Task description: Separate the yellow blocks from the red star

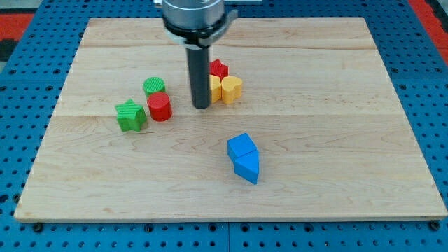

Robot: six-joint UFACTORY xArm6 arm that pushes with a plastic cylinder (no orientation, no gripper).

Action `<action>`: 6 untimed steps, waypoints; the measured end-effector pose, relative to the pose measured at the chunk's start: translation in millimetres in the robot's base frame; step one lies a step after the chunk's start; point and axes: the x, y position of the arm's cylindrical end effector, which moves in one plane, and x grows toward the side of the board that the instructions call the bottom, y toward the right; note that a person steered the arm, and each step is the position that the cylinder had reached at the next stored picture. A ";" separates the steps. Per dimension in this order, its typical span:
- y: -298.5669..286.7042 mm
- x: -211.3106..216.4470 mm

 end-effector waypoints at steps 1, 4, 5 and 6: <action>-40.9 -6.4; 81.9 -25.1; 105.7 -16.9; 42.1 18.5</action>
